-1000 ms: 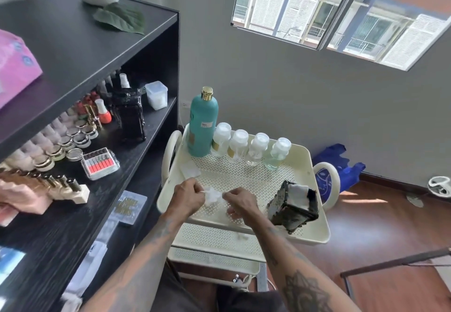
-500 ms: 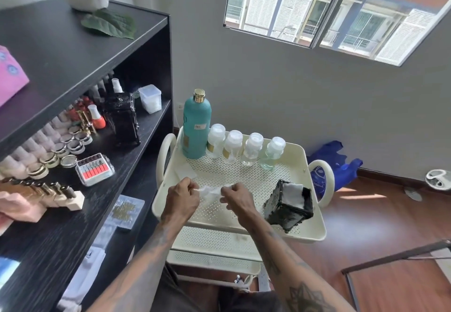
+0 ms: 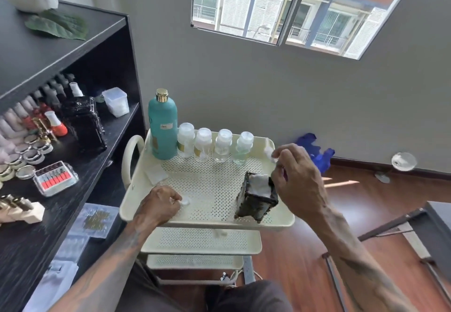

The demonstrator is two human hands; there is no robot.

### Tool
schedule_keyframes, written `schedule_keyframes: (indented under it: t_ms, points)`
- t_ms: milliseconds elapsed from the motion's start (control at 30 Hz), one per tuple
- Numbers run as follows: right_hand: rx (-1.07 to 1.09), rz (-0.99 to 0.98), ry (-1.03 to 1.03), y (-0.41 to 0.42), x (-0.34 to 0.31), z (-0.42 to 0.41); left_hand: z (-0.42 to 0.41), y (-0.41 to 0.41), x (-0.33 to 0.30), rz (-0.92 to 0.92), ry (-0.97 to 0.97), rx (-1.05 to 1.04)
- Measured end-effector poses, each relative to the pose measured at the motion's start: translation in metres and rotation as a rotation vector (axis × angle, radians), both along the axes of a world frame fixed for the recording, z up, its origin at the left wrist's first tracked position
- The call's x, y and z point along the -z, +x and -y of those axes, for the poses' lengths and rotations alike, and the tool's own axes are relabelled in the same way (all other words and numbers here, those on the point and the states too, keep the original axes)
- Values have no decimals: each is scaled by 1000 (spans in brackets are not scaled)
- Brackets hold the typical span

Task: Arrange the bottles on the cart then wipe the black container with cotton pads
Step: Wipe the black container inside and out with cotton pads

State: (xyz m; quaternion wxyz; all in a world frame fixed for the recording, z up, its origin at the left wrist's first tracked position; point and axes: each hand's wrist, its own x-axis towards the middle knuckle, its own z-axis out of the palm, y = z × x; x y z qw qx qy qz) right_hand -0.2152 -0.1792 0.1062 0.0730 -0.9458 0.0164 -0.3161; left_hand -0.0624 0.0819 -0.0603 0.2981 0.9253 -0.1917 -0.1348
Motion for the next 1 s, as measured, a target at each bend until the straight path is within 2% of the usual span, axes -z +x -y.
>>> schedule_keyframes:
  t_ms: [67, 133, 333, 433, 533, 700, 733, 867, 1000]
  points:
    - [-34, -315, -93, 2, 23, 5, 0, 0, -2, -9, -15, -10]
    - [-31, -559, -87, 8, 40, 11, 0, 0, -2, -19, -35, -26]
    - [25, -952, -187, 25, 27, 5, 1, -4, -7, -42, -52, -66]
    - [48, -1058, -178, 26, 21, 1, 2, -4, -9, -46, -56, -79]
    - [31, -1042, -57, 23, 22, 6, 2, -6, -10, -32, -50, -76]
    - [53, -456, 186, -14, 19, 28, -2, -6, -9, 4, -98, -106]
    - [64, -444, 263, -21, 21, 33, -3, -7, -9, 14, -123, -120]
    - [50, -739, 507, -26, 47, 41, -1, -11, -16, 34, -227, -195]
    - [68, -632, 557, -20, 73, 41, 22, -22, -54, 82, -365, -130]
